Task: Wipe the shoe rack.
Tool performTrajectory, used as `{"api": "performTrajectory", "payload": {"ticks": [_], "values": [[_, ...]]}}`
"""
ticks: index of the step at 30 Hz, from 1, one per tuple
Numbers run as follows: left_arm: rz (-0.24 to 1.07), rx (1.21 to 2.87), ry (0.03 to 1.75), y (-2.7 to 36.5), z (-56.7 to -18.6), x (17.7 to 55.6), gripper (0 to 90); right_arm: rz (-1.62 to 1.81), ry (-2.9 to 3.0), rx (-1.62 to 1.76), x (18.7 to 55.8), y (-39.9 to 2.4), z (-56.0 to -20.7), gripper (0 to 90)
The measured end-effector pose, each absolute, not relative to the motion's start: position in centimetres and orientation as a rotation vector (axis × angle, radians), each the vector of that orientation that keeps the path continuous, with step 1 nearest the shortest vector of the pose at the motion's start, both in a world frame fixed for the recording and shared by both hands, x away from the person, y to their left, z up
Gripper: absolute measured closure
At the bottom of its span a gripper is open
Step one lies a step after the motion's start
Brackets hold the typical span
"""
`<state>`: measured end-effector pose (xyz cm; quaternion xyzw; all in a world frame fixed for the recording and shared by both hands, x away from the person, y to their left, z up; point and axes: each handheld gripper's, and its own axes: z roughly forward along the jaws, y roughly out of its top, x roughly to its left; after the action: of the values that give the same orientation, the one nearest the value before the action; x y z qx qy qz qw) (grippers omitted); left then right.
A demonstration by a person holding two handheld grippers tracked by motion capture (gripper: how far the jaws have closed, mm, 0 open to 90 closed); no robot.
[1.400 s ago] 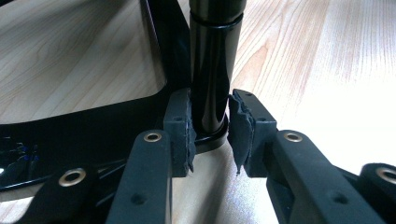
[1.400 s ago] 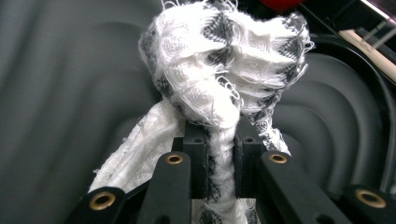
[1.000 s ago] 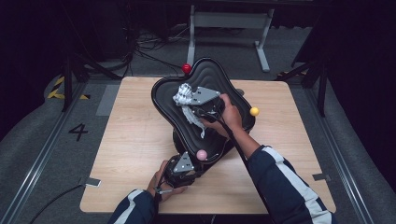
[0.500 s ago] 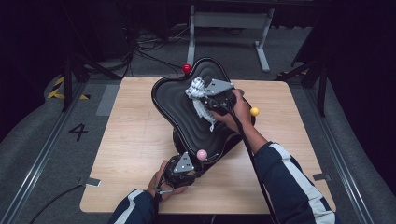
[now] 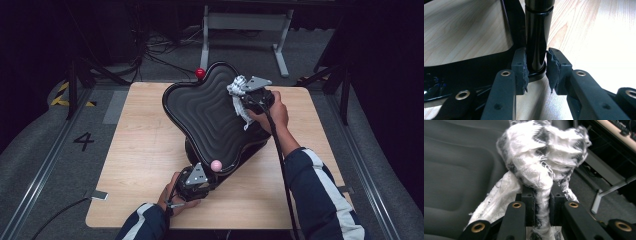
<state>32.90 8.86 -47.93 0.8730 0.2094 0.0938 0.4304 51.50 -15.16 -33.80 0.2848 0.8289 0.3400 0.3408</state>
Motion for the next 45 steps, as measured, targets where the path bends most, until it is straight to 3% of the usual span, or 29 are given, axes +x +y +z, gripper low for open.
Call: {"api": "performTrajectory", "payload": {"ticks": [11, 20, 45], "values": [[0.228, 2.186, 0.521, 8.9, -47.9, 32.9, 69.4, 0.885, 2.155, 0.735, 51.3, -15.5, -34.0, 78.8], [0.230, 2.187, 0.520, 8.9, -47.9, 32.9, 69.4, 0.926, 2.186, 0.635, 49.3, -13.5, -34.1, 79.0], [0.229, 2.187, 0.520, 8.9, -47.9, 32.9, 69.3, 1.042, 2.318, 0.216, 41.4, -7.3, -34.9, 78.7]]}}
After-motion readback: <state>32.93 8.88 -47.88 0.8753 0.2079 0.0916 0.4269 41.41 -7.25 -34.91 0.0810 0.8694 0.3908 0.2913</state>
